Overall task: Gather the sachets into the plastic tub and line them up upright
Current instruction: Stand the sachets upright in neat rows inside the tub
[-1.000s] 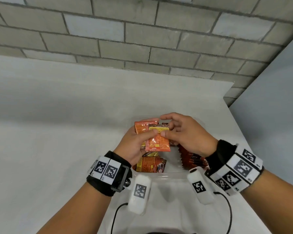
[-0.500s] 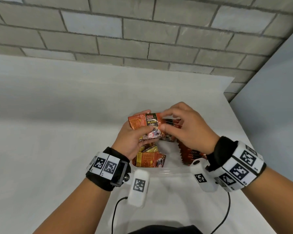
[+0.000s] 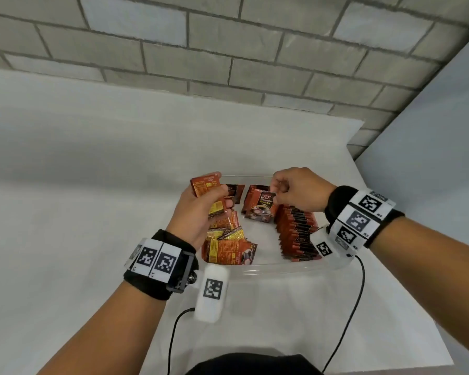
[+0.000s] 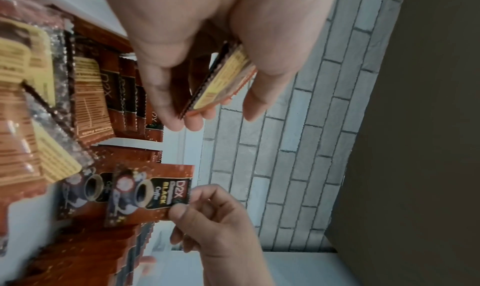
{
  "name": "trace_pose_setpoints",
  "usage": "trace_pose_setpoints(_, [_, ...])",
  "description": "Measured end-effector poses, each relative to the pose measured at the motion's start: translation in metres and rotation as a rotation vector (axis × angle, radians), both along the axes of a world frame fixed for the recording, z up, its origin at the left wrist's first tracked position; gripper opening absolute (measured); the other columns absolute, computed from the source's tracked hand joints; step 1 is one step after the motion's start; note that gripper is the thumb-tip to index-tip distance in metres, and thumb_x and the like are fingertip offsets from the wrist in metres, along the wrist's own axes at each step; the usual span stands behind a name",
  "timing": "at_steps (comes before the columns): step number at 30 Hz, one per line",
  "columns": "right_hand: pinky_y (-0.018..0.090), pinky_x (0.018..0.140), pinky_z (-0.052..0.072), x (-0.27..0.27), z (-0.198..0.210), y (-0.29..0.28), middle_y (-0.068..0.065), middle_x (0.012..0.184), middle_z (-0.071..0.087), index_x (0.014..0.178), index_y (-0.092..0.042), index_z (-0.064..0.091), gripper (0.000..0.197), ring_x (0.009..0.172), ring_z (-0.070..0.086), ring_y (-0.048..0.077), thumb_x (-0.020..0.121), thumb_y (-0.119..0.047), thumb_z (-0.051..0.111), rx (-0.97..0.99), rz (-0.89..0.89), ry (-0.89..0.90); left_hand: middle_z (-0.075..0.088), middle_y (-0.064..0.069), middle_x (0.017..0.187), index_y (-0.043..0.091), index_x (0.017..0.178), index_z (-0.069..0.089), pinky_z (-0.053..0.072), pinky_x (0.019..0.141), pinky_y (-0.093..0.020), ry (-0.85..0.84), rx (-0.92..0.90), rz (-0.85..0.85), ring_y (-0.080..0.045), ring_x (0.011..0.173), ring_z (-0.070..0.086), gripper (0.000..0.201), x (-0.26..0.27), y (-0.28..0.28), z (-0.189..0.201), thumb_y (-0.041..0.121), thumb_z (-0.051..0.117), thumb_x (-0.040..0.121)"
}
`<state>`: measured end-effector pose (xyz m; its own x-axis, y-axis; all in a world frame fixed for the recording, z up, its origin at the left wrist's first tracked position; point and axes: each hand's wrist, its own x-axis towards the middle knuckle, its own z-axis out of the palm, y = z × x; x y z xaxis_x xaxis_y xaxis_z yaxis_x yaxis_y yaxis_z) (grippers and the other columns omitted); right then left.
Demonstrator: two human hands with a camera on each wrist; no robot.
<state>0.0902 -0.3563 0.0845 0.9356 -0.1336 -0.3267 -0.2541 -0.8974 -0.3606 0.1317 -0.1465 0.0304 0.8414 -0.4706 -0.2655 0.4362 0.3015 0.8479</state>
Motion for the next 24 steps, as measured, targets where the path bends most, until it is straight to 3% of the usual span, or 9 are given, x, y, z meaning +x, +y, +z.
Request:
trace_pose_setpoints(4, [0.017, 0.058, 0.036, 0.009, -0.015, 0.005, -0.011, 0.076, 0.052, 0.088, -0.017, 0.059, 0.011, 0.076, 0.051, 0.014, 0.084, -0.013, 0.068, -0.11, 0.054, 0.099, 0.065, -0.007, 0.09, 0.018, 0.113, 0.061, 0.057, 0.077, -0.036, -0.008, 0.009, -0.012, -0.017, 0.077, 0.067, 0.026, 0.0, -0.002, -0.001, 0.011, 0.063, 0.089])
trace_pose_setpoints(8, [0.024, 0.068, 0.041, 0.015, -0.024, 0.009, -0.004, 0.085, 0.057, 0.091, -0.016, 0.061, 0.009, 0.08, 0.055, 0.016, 0.084, -0.014, 0.067, -0.204, 0.08, 0.158, 0.066, -0.005, 0.085, 0.017, 0.114, 0.06, 0.056, 0.077, -0.037, 0.031, -0.032, -0.01, -0.017, 0.073, 0.067, 0.026, 0.001, 0.001, -0.001, 0.009, 0.061, 0.089])
trace_pose_setpoints(14, [0.025, 0.067, 0.04, 0.019, -0.028, 0.013, -0.002, 0.086, 0.057, 0.086, -0.019, 0.056, 0.009, 0.079, 0.055, 0.017, 0.085, -0.014, 0.063, -0.299, 0.103, 0.174, 0.066, -0.004, 0.085, 0.017, 0.116, 0.061, 0.057, 0.075, -0.034, 0.041, -0.045, -0.01, -0.017, 0.075, 0.068, 0.028, 0.002, 0.001, -0.002, 0.009, 0.061, 0.089])
trace_pose_setpoints(19, [0.022, 0.054, 0.037, 0.02, -0.029, 0.016, 0.006, 0.09, 0.064, 0.091, -0.01, 0.062, 0.005, 0.077, 0.055, 0.02, 0.086, -0.011, 0.06, -0.388, 0.13, 0.219, 0.066, -0.005, 0.087, 0.019, 0.113, 0.061, 0.056, 0.077, -0.036, 0.038, -0.045, -0.01, -0.017, 0.076, 0.068, 0.026, 0.001, 0.002, -0.002, 0.01, 0.061, 0.089])
trace_pose_setpoints(24, [0.025, 0.062, 0.043, 0.02, -0.031, 0.017, 0.01, 0.095, 0.067, 0.096, -0.007, 0.065, 0.012, 0.082, 0.062, 0.025, 0.087, -0.012, 0.059, -0.431, 0.147, 0.218, 0.067, -0.005, 0.087, 0.018, 0.114, 0.061, 0.056, 0.079, -0.037, 0.036, -0.039, -0.013, -0.017, 0.076, 0.068, 0.026, 0.001, 0.002, -0.002, 0.011, 0.06, 0.089])
